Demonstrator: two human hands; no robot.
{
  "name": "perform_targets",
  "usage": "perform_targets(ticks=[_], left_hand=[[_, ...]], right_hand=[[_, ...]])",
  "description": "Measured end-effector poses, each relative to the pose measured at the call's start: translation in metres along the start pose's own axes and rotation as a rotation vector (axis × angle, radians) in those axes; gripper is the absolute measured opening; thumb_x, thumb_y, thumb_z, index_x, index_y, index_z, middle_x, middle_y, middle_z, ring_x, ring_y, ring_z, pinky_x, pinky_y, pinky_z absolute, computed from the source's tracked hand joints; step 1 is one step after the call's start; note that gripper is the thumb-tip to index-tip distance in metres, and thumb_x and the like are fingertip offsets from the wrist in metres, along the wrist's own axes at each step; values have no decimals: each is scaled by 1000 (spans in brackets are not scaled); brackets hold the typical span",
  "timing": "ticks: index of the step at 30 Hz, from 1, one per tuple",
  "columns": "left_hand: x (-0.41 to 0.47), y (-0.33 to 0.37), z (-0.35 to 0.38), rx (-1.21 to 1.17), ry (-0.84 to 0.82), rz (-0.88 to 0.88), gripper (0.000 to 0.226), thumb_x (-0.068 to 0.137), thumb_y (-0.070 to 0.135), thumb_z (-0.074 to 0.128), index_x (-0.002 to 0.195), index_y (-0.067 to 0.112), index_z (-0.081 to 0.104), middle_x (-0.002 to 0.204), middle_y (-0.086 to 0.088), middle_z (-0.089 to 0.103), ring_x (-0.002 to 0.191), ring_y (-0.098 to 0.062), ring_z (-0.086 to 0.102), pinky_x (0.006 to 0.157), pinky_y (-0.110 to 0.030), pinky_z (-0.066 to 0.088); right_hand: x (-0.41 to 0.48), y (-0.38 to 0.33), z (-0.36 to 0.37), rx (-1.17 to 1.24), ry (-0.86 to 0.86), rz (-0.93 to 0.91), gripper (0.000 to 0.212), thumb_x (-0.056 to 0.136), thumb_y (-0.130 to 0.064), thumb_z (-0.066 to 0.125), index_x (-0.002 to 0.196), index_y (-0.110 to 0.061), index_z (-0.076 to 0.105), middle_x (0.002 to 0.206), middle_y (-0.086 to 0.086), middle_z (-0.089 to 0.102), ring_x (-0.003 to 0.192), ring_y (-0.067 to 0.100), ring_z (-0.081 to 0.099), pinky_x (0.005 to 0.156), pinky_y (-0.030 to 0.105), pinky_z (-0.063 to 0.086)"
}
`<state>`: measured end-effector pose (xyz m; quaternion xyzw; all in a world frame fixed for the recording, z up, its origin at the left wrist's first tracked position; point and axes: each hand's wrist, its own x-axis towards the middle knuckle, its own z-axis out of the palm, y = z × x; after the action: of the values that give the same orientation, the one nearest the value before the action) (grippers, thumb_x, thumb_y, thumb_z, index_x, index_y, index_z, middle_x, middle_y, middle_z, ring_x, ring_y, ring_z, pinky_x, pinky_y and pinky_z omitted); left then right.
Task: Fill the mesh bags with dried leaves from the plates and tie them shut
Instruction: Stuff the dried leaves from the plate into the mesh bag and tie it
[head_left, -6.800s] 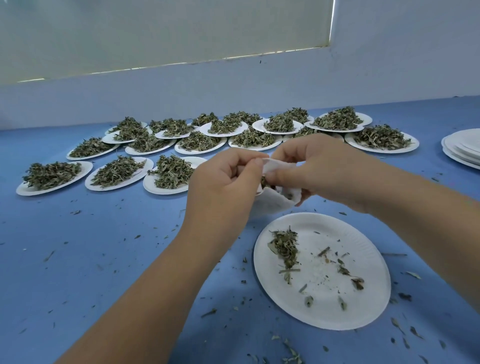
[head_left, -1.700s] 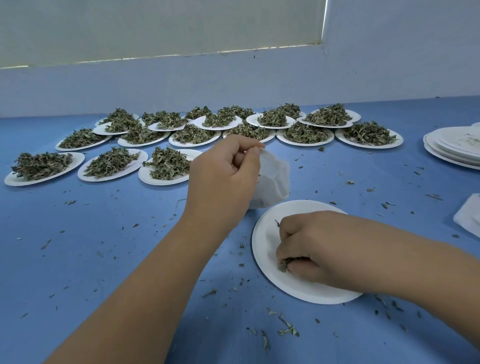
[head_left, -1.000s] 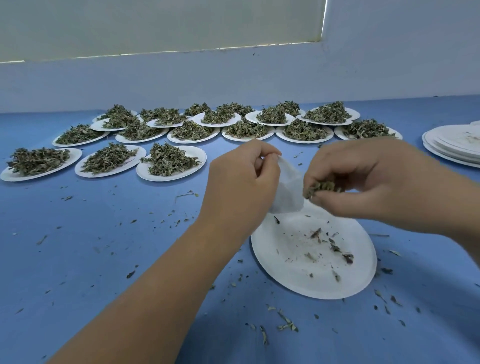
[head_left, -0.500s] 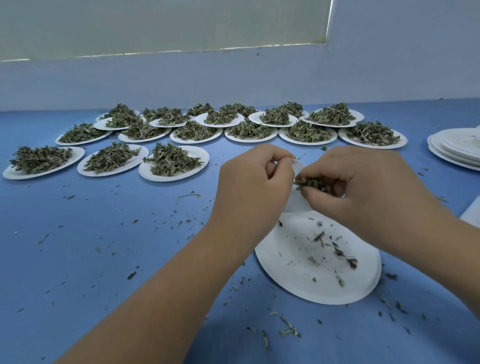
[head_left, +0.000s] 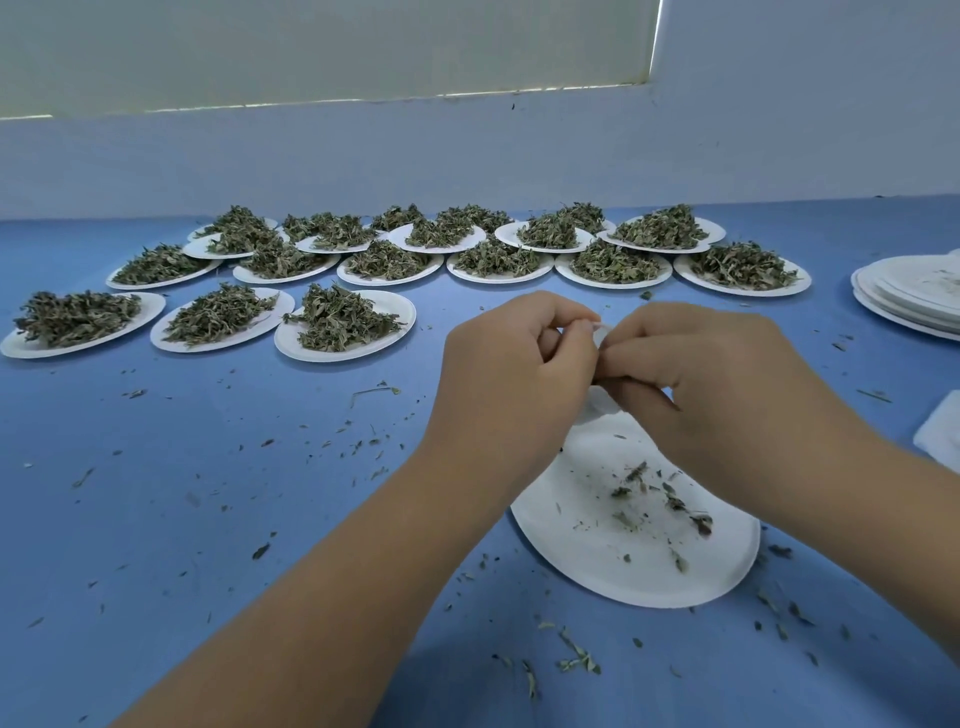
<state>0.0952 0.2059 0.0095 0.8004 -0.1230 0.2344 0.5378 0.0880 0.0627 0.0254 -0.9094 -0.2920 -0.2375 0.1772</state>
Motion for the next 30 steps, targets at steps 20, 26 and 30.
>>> perform_targets(ticks=[20, 26, 30], left_hand=[[4, -1, -13, -109, 61, -32, 18, 92, 19, 61, 81, 30, 71, 50, 7, 46, 40, -3, 35, 42, -12, 30], [6, -3, -16, -80, 97, -23, 18, 91, 16, 60, 82, 28, 71, 46, 13, 44, 40, -3, 35, 42, -13, 32], [4, -3, -16, -58, 92, -6, 17, 92, 14, 59, 85, 24, 71, 47, 14, 46, 39, -3, 35, 41, -12, 31]], right_hand=[[-6, 30, -28, 212, 140, -228, 14, 89, -19, 62, 97, -22, 73, 83, -13, 69, 70, 2, 58, 59, 25, 46], [-29, 60, -4, 123, -369, -117, 30, 93, -18, 58, 116, -35, 68, 104, -27, 56, 96, -10, 49, 74, 5, 34], [-30, 57, 5, 15, -548, -132, 38, 99, -22, 47, 130, -42, 56, 115, -28, 45, 105, -5, 45, 82, 12, 39]])
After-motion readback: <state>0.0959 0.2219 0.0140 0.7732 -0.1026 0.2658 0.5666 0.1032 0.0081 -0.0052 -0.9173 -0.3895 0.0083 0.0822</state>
